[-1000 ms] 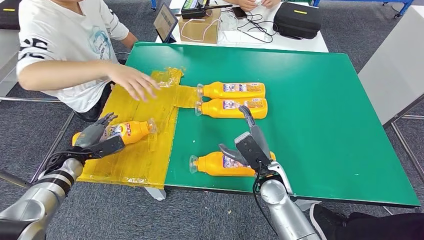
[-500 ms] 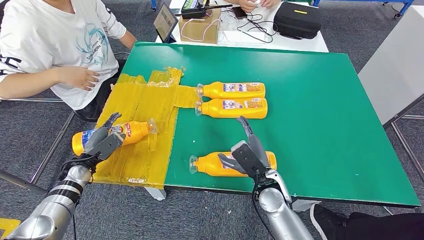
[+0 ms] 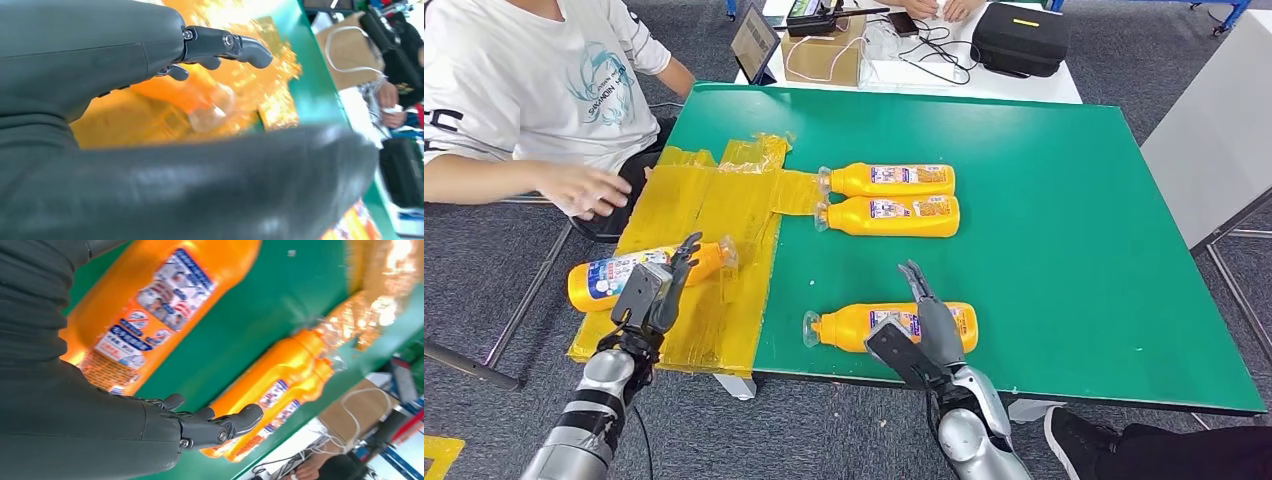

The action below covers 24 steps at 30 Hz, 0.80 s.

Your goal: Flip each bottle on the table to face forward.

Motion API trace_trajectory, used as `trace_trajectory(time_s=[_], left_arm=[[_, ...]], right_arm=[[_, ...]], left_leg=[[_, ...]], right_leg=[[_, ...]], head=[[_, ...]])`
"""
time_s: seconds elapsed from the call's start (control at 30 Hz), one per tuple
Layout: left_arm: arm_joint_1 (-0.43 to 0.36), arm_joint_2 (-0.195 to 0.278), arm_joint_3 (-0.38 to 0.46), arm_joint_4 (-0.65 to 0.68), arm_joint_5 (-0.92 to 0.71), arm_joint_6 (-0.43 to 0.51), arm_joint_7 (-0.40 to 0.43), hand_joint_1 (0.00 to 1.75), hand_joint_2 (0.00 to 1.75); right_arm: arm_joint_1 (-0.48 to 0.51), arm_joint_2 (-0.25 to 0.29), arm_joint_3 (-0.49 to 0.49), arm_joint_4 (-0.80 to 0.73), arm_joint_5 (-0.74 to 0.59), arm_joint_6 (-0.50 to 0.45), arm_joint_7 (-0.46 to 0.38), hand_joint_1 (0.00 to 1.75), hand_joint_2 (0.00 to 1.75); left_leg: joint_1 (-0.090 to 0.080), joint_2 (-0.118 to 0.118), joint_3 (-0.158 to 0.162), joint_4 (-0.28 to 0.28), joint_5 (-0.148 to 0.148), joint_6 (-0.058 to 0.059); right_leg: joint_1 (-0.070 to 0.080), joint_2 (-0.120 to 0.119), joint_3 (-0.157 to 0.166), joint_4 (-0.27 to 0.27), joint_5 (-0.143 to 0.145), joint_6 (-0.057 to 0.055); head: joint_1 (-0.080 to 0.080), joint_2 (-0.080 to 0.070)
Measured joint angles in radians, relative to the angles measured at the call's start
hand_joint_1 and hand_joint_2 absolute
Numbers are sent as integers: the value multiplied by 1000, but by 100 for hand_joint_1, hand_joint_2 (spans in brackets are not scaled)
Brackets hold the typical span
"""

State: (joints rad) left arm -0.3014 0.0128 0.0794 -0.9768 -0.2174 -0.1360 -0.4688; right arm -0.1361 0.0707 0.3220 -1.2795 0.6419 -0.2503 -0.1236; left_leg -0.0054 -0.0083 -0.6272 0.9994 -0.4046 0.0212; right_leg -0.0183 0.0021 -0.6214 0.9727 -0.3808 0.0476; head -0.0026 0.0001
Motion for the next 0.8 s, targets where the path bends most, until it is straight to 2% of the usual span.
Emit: trace_trajectory(time_s=[0.2,0.5,0.8], left_arm=[[8,-24,-44,-36,26,-2,19,0,175],[8,-32,-60,-41,37,-2,24,0,175],[8,-33,-68,-39,65,-12,27,0,175]], right_arm=[[1,-26,-1,4,88,14,51,0,175],[-5,-56,-2,15,148,27,94,0,175],[-65,-101,-2,85,244,70,148,0,175]], left_leg=[[0,0,0,0,0,0],[0,0,-1,0,0,0],[0,0,-1,0,0,0]], right_leg=[[0,0,0,0,0,0],[0,0,-1,0,0,0],[0,0,-1,0,0,0]], head=[[0,0],[0,0],[0,0]])
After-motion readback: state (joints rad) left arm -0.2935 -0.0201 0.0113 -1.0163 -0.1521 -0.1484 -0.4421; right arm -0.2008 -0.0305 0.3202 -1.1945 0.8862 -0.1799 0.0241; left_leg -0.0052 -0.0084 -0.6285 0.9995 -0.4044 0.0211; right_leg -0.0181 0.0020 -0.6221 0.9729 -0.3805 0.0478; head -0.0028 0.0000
